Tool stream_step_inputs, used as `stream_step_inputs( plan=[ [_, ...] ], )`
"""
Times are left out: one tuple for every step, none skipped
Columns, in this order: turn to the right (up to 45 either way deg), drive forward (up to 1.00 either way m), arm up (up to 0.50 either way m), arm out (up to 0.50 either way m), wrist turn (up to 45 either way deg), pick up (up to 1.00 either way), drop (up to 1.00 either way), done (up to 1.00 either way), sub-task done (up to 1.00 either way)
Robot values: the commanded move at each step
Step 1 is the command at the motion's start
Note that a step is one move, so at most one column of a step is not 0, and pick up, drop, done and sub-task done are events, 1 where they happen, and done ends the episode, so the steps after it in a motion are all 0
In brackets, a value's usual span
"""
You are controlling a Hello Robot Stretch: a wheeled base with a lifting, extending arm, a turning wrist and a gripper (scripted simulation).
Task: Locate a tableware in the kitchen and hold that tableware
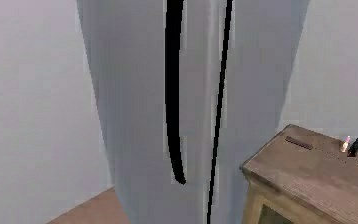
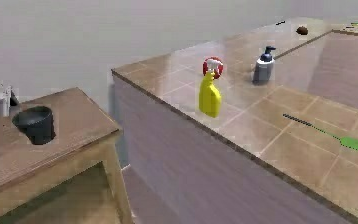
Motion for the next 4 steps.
stream_step_inputs(
  plan=[
    [-30.0,0.0,0.0,0.0,0.0,0.0,0.0,0.0,0.0],
    [0.0,0.0,0.5,0.0,0.0,0.0,0.0,0.0,0.0],
    [0.0,0.0,0.38,0.0,0.0,0.0,0.0,0.0,0.0],
    [0.0,0.0,0.0,0.44,0.0,0.0,0.0,0.0,0.0]
  ],
)
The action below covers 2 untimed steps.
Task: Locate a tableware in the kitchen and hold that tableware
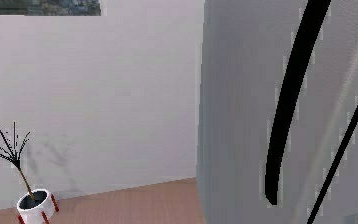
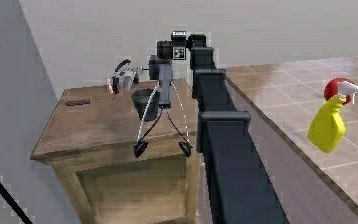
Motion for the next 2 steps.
stream_step_inputs(
  plan=[
    [0.0,0.0,0.0,0.0,45.0,0.0,0.0,0.0,0.0],
    [0.0,0.0,0.0,0.0,45.0,0.0,0.0,0.0,0.0]
  ],
)
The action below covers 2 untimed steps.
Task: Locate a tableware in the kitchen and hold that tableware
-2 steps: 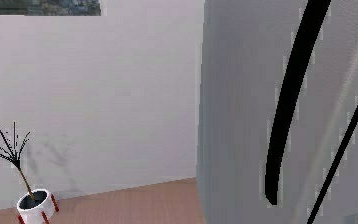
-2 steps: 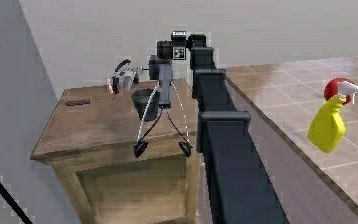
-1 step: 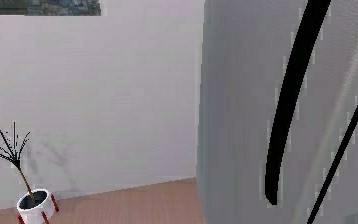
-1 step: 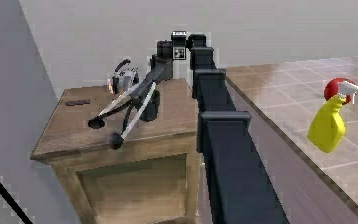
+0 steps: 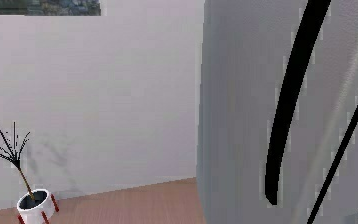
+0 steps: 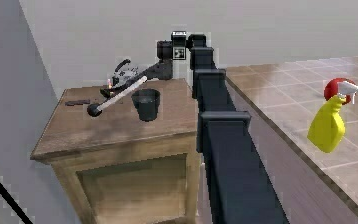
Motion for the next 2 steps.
stream_step_inputs(
  plan=[
    [0.0,0.0,0.0,0.0,45.0,0.0,0.0,0.0,0.0],
    [0.0,0.0,0.0,0.0,9.0,0.0,0.0,0.0,0.0]
  ],
)
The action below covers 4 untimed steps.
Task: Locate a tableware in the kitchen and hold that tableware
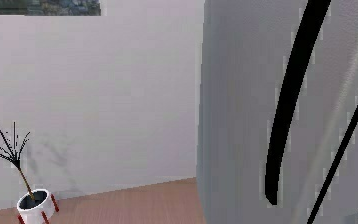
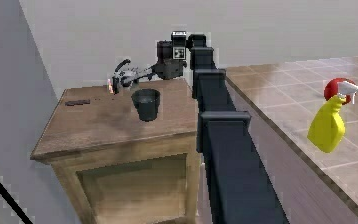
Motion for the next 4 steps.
stream_step_inputs(
  plan=[
    [0.0,0.0,-0.1,0.0,0.0,0.0,0.0,0.0,0.0],
    [0.0,0.0,0.0,0.0,0.0,1.0,0.0,0.0,0.0],
    [0.0,0.0,0.1,0.0,0.0,0.0,0.0,0.0,0.0],
    [0.0,0.0,0.0,0.0,0.0,0.0,0.0,1.0,0.0]
  ],
)
